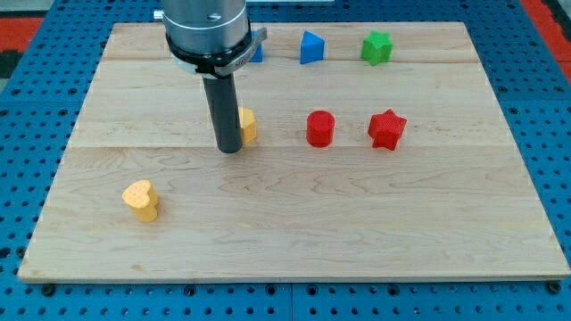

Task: Place the heart at the left of the hexagon

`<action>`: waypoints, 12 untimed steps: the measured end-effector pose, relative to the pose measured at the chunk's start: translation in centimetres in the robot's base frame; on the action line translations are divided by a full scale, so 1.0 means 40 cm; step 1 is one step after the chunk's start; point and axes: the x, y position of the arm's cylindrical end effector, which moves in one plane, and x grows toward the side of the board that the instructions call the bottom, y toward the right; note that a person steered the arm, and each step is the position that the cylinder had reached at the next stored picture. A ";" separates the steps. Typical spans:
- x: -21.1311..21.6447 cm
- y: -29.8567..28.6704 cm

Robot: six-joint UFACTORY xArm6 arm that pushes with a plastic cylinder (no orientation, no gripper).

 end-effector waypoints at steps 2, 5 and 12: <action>0.364 0.028; 0.176 -0.086; 0.068 -0.371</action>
